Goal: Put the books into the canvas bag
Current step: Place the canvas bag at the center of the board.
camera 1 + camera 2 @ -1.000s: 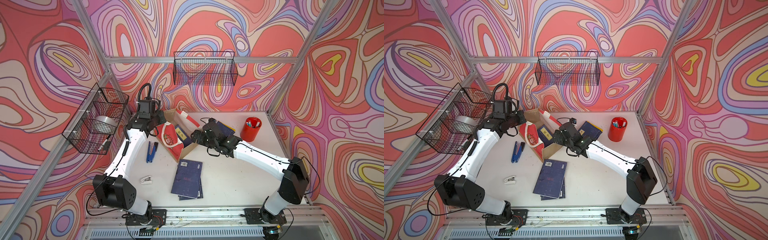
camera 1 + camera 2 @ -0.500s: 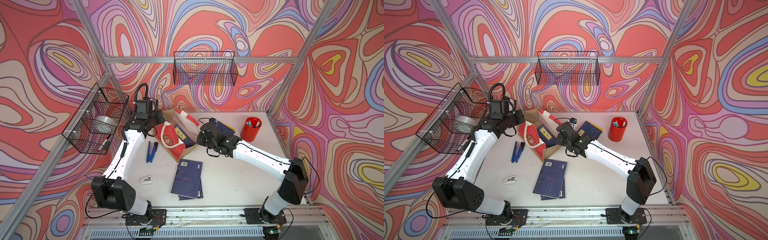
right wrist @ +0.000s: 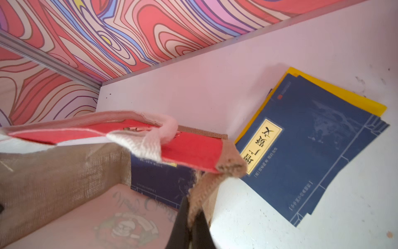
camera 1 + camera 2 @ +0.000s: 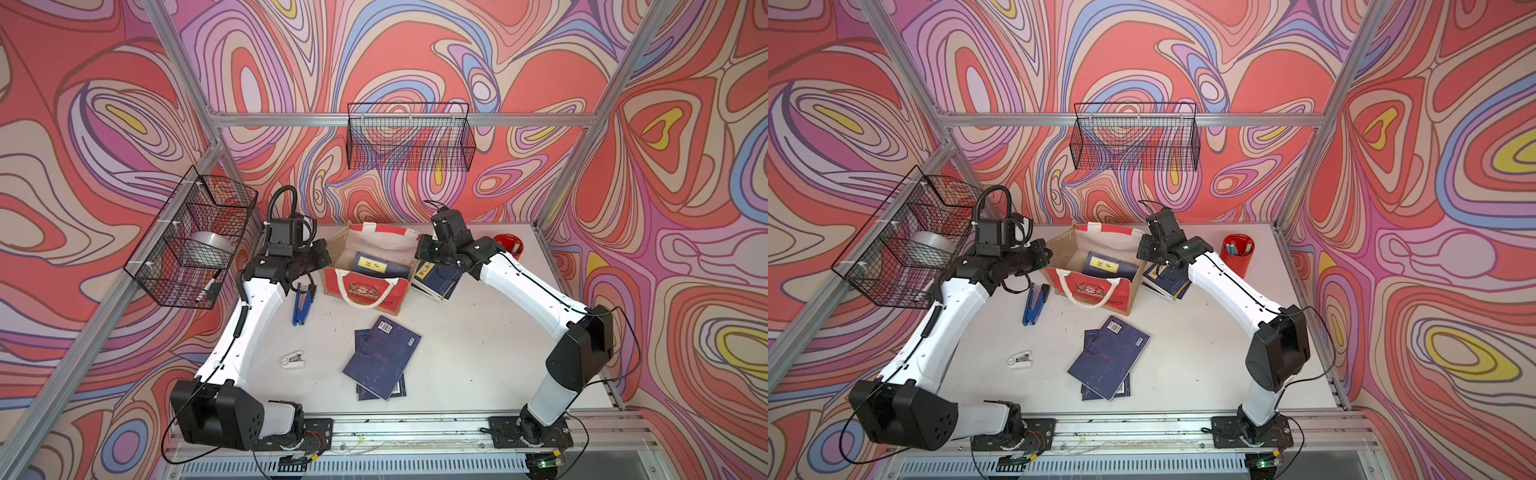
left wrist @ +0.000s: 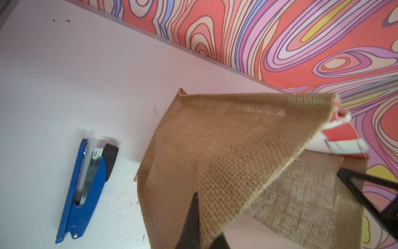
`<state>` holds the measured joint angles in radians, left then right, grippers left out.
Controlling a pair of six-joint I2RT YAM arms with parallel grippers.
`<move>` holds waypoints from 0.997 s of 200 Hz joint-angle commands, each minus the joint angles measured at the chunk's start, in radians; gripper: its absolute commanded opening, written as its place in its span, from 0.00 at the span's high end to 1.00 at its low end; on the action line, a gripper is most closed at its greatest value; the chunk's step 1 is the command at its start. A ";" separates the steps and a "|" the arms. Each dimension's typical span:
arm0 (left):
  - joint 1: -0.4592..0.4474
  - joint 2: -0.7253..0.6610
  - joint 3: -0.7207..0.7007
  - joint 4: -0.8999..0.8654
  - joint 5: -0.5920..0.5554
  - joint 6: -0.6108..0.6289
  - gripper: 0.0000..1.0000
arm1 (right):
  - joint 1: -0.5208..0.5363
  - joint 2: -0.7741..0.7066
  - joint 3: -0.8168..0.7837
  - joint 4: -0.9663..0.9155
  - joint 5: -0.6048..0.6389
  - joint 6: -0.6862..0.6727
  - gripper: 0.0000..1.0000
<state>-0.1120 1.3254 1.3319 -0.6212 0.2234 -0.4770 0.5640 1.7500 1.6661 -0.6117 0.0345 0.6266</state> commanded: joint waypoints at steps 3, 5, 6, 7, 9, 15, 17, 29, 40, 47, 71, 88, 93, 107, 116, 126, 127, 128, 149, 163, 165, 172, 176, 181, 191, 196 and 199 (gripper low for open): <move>-0.001 -0.075 -0.011 -0.019 0.037 -0.009 1.00 | -0.002 0.016 0.059 -0.016 -0.070 -0.075 0.97; -0.001 -0.079 -0.014 -0.022 0.034 -0.008 1.00 | -0.003 0.016 0.059 -0.015 -0.071 -0.076 0.96; -0.001 -0.082 -0.016 -0.023 0.032 -0.008 1.00 | -0.003 0.016 0.060 -0.014 -0.072 -0.077 0.96; -0.001 -0.084 -0.017 -0.025 0.031 -0.006 1.00 | -0.003 0.016 0.060 -0.013 -0.074 -0.078 0.96; -0.001 -0.088 -0.020 -0.026 0.026 -0.004 1.00 | -0.003 0.016 0.062 -0.012 -0.074 -0.080 0.96; -0.002 -0.097 -0.028 -0.031 0.016 0.001 1.00 | -0.003 0.016 0.070 -0.013 -0.081 -0.087 0.94; -0.001 -0.099 -0.030 -0.033 0.011 0.002 1.00 | -0.004 0.037 0.075 -0.014 -0.085 -0.089 0.94; -0.002 -0.105 -0.032 -0.047 -0.018 0.010 1.00 | -0.004 0.069 0.100 -0.031 -0.106 -0.104 0.93; 0.000 -0.099 -0.024 -0.057 -0.034 0.011 1.00 | -0.004 0.098 0.125 -0.040 -0.128 -0.111 0.90; 0.000 -0.092 -0.016 -0.058 -0.038 0.011 1.00 | -0.004 0.108 0.136 -0.035 -0.143 -0.115 0.84; 0.001 -0.057 0.019 -0.059 -0.031 0.015 0.80 | -0.004 0.101 0.144 0.002 -0.167 -0.140 0.53; 0.003 -0.043 0.046 -0.058 -0.016 0.021 0.61 | -0.004 0.038 0.085 0.061 -0.169 -0.160 0.38; 0.005 -0.045 0.052 -0.057 -0.015 0.024 0.56 | -0.004 0.013 0.061 0.078 -0.167 -0.167 0.36; 0.008 -0.063 0.069 -0.055 0.002 0.039 0.47 | -0.002 -0.074 -0.024 0.109 -0.168 -0.181 0.30; 0.009 -0.083 0.083 -0.063 0.012 0.058 0.42 | 0.000 -0.127 -0.084 0.120 -0.173 -0.191 0.28; 0.009 -0.113 0.101 -0.089 0.033 0.080 0.36 | 0.003 -0.194 -0.185 0.140 -0.186 -0.198 0.25; 0.009 -0.114 0.103 -0.093 0.037 0.084 0.36 | 0.003 -0.200 -0.196 0.141 -0.188 -0.198 0.25; 0.009 -0.116 0.106 -0.099 0.041 0.087 0.36 | 0.003 -0.207 -0.205 0.145 -0.190 -0.198 0.25; 0.009 -0.168 0.145 -0.233 0.148 0.144 0.33 | 0.028 -0.356 -0.443 0.199 -0.207 -0.224 0.21; 0.009 -0.222 0.090 -0.283 0.267 0.157 0.31 | 0.042 -0.436 -0.608 0.245 -0.234 -0.217 0.18; 0.008 -0.230 0.081 -0.289 0.277 0.156 0.30 | 0.043 -0.445 -0.630 0.254 -0.241 -0.217 0.17; 0.005 -0.266 0.032 -0.294 0.318 0.141 0.29 | 0.050 -0.472 -0.707 0.292 -0.260 -0.211 0.16; 0.003 -0.289 -0.002 -0.290 0.338 0.127 0.28 | 0.055 -0.483 -0.749 0.315 -0.268 -0.206 0.15; -0.002 -0.319 -0.046 -0.279 0.358 0.106 0.28 | 0.061 -0.492 -0.797 0.344 -0.279 -0.196 0.14; -0.023 -0.382 -0.146 -0.248 0.365 0.060 0.24 | 0.072 -0.493 -0.884 0.410 -0.301 -0.179 0.13; -0.036 -0.411 -0.184 -0.238 0.359 0.038 0.23 | 0.079 -0.486 -0.920 0.449 -0.306 -0.167 0.12; -0.044 -0.428 -0.212 -0.232 0.355 0.024 0.23 | 0.082 -0.483 -0.935 0.462 -0.308 -0.164 0.12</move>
<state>-0.1181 0.9939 1.2957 -0.7990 0.4767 -0.3805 0.6228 1.2476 0.8818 -0.3065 -0.2134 0.4343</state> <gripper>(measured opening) 0.744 0.872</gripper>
